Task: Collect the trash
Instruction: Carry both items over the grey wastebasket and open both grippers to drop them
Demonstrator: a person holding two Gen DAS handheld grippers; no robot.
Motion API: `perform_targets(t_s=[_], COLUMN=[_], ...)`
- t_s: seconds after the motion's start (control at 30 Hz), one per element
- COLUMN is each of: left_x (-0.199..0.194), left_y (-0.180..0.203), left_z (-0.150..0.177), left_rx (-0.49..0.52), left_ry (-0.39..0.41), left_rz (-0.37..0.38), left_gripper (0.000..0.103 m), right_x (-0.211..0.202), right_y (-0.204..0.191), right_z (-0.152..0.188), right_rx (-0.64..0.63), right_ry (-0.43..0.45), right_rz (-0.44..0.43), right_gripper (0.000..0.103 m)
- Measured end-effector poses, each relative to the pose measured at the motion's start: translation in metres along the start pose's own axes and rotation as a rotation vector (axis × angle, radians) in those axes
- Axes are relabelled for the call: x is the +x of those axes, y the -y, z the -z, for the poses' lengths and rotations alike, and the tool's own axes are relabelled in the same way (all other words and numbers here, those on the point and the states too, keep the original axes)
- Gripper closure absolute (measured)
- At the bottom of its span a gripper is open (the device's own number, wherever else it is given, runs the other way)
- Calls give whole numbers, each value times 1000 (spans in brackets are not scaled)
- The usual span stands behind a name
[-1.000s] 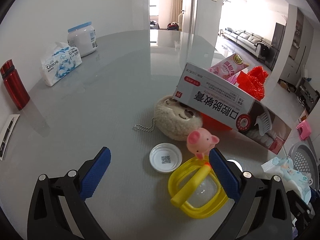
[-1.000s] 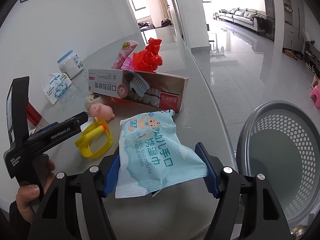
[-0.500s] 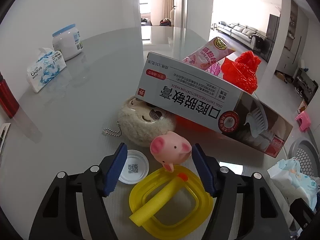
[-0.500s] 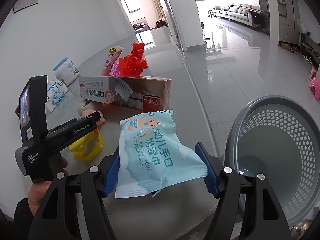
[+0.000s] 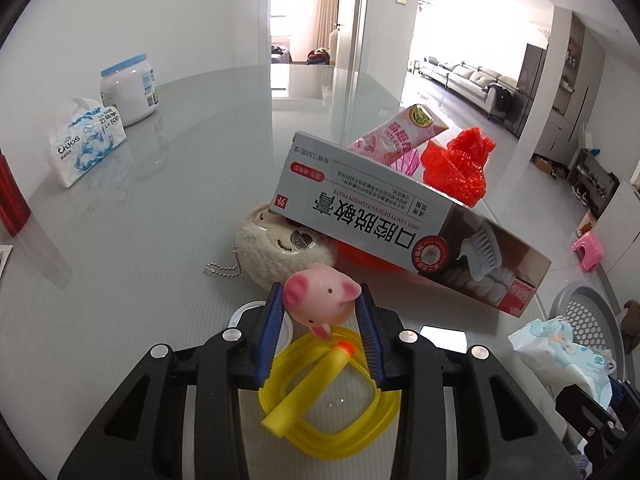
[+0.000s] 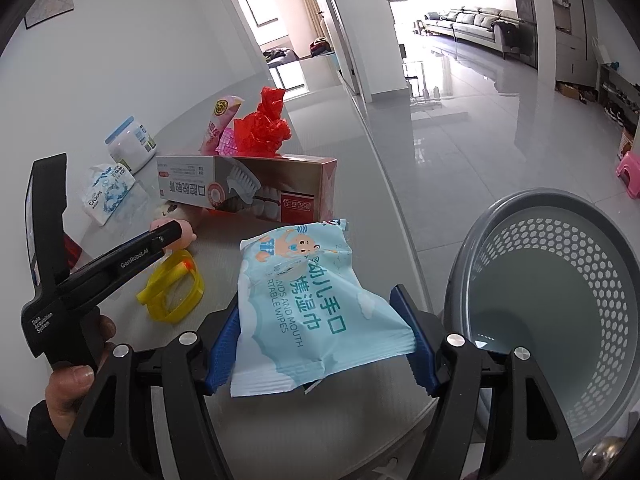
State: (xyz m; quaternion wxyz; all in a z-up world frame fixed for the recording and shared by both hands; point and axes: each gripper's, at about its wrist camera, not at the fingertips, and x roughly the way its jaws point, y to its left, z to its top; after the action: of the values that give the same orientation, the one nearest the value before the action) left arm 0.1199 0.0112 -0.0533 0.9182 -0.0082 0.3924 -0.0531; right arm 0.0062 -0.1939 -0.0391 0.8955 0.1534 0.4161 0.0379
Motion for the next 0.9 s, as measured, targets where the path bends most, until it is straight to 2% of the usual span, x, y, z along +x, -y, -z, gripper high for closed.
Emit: perform_targets(t_s=[0.2, 0.47, 0.67, 0.9], left_x=[-30, -63, -87, -98], left_y=[8, 39, 80, 142], left_z=[2, 11, 21, 36], left_rx=[36, 110, 172, 265], left_ry=[50, 95, 117, 85], left_rz=[-17, 12, 98, 241], left_gripper=[67, 67, 67, 67], right_x=[-7, -30, -53, -83], right_y=[1, 16, 47, 100], right_z=[2, 8, 16, 29], right_rx=[2, 32, 84, 167], right_ry=[19, 61, 95, 132], right_rz=[-5, 12, 56, 141], right_gripper=[35, 35, 35, 35])
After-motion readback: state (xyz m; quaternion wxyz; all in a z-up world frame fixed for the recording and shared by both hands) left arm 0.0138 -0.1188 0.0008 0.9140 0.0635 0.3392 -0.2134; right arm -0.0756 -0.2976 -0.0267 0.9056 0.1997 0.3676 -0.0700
